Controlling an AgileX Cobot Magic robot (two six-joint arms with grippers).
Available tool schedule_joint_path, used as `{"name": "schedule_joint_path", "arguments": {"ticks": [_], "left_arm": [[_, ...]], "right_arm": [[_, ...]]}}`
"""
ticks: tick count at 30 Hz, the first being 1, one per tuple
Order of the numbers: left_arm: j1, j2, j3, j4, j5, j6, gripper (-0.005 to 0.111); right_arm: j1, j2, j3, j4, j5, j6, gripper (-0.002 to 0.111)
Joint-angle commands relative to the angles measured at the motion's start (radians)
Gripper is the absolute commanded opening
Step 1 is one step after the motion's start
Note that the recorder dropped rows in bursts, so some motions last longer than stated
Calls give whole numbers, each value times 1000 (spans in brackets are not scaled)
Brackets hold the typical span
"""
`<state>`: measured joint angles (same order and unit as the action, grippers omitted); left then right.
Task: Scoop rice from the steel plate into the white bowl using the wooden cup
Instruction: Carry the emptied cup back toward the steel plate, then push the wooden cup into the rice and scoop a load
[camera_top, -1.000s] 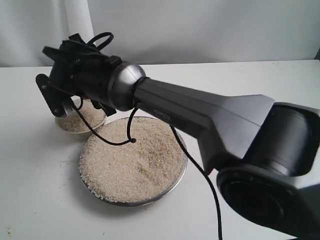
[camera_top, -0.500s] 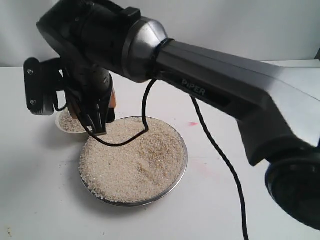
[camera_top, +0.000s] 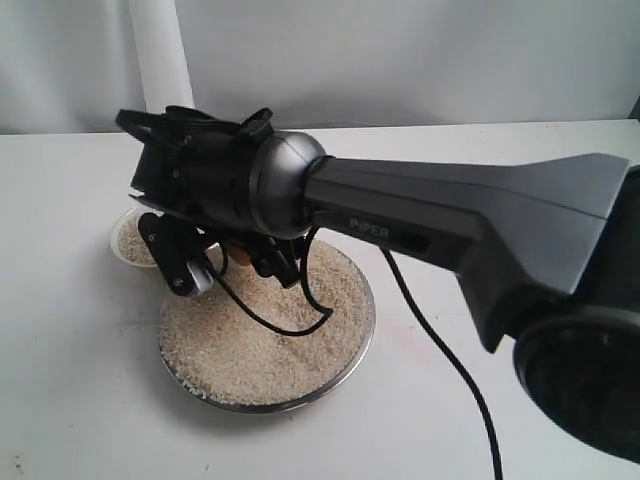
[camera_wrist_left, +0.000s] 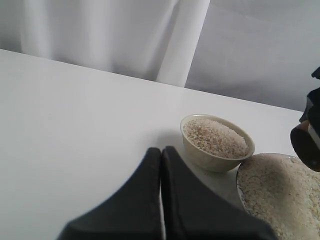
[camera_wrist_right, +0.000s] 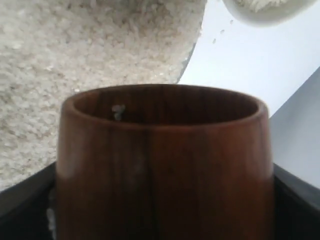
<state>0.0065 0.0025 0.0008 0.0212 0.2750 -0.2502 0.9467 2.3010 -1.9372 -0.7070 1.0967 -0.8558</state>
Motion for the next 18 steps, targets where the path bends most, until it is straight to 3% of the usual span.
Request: {"name": "schedule_joint_path", "arguments": {"ticks": [1, 18], "left_arm": [[-6, -3, -1, -3, -9, -4, 0], [-6, -3, -1, -3, -9, -4, 0]], "right_arm": [[0, 45, 5, -99, -16, -51, 0], [0, 79, 59, -97, -36, -167, 0]]}}
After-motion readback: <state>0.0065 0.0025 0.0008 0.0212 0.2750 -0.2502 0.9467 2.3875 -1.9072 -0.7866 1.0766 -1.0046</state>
